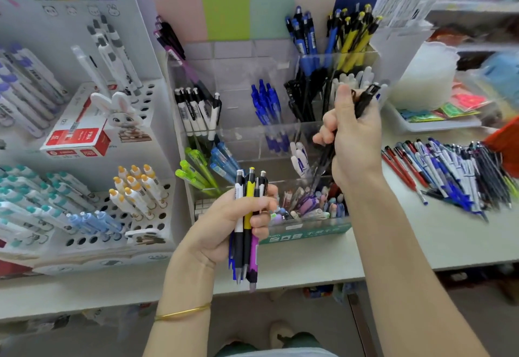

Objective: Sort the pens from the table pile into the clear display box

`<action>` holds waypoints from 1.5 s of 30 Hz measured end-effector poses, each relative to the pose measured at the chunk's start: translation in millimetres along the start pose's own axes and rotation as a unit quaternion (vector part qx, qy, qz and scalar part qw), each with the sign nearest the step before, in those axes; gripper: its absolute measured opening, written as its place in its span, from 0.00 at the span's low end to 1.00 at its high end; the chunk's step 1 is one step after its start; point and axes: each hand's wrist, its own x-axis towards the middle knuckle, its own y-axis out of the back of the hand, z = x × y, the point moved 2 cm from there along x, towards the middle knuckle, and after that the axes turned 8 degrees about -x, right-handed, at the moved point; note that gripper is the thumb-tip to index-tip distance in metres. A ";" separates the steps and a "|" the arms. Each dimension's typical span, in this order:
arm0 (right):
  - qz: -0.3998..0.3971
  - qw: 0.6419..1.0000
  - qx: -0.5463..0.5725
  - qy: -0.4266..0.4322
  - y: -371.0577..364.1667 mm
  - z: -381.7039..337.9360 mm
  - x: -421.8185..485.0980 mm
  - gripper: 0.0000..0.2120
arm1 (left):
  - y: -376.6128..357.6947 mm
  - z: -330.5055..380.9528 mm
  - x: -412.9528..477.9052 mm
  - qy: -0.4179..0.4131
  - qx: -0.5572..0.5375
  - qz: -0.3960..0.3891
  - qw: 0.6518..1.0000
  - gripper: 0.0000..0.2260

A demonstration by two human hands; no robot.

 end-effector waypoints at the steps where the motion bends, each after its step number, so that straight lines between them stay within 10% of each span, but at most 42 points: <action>1: 0.008 1.000 0.003 0.002 4.5 0.5 2.3 0.09 | -2.8 -1.2 3.3 -0.005 -0.008 0.008 1.000 0.14; 26: 0.161 0.889 -0.284 0.320 10.2 -42.4 32.9 0.14 | -41.7 14.4 41.4 -0.094 -0.005 0.082 0.992 0.10; 34: 0.002 0.775 -0.606 0.178 -19.6 -22.6 54.7 0.13 | -47.0 14.8 44.6 -0.114 0.042 0.040 0.992 0.10; 39: 0.003 0.818 -0.552 0.161 -23.2 -21.4 49.5 0.26 | -43.2 13.9 41.3 -0.125 0.043 0.040 0.990 0.09; 45: -0.012 0.790 -0.570 0.225 -22.2 -12.6 45.8 0.11 | -43.9 12.7 38.4 -0.121 -0.002 0.056 0.991 0.12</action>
